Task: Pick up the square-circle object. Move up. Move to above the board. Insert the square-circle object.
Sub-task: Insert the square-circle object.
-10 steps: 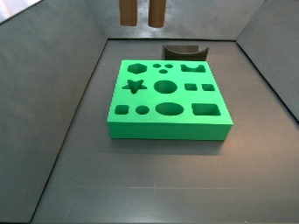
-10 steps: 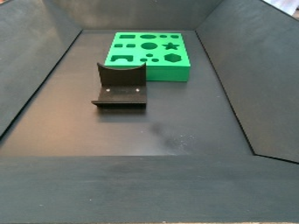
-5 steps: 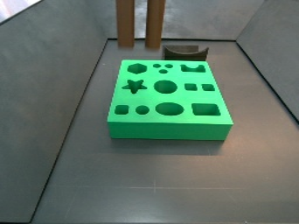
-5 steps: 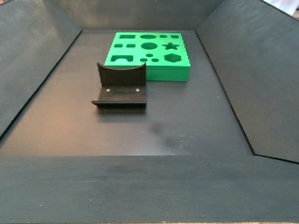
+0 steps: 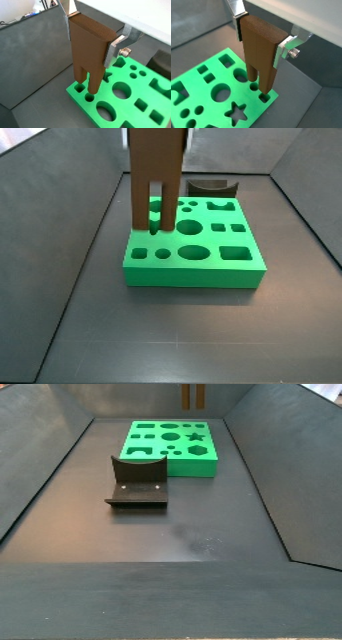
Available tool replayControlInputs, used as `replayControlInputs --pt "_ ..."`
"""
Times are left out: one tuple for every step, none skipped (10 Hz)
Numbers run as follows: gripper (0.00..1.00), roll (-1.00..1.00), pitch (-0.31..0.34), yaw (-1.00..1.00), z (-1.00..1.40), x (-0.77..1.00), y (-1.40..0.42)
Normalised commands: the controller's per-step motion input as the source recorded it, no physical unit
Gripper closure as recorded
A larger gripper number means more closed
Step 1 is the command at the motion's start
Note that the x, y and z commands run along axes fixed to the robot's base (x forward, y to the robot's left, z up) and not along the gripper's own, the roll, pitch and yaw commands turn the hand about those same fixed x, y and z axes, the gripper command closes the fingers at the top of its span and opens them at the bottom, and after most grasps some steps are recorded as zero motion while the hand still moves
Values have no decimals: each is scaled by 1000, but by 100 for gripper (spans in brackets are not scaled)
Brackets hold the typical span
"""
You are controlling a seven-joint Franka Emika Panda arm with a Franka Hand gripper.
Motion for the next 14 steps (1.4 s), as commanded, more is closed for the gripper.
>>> replayControlInputs --pt "100 51 24 -60 -734 -123 -103" --pt "100 97 20 -43 -634 -126 -140" --pt "100 66 0 -57 -383 -77 -137" --pt "100 0 0 -77 -77 -57 -63" --pt "100 0 0 -71 0 0 0" --pt "100 0 -64 -60 0 0 0" --pt "100 0 -153 -34 -23 0 0" --pt "100 76 -231 -9 -91 -34 -14" --pt "100 106 -243 0 -69 -49 -9" --pt "100 107 -249 0 -60 -69 0" --pt "100 117 -274 0 -106 -77 0" --pt "100 94 -274 0 -14 -137 0" --pt "100 94 -236 0 -49 -169 0" --pt "100 97 -214 0 -120 -174 0"
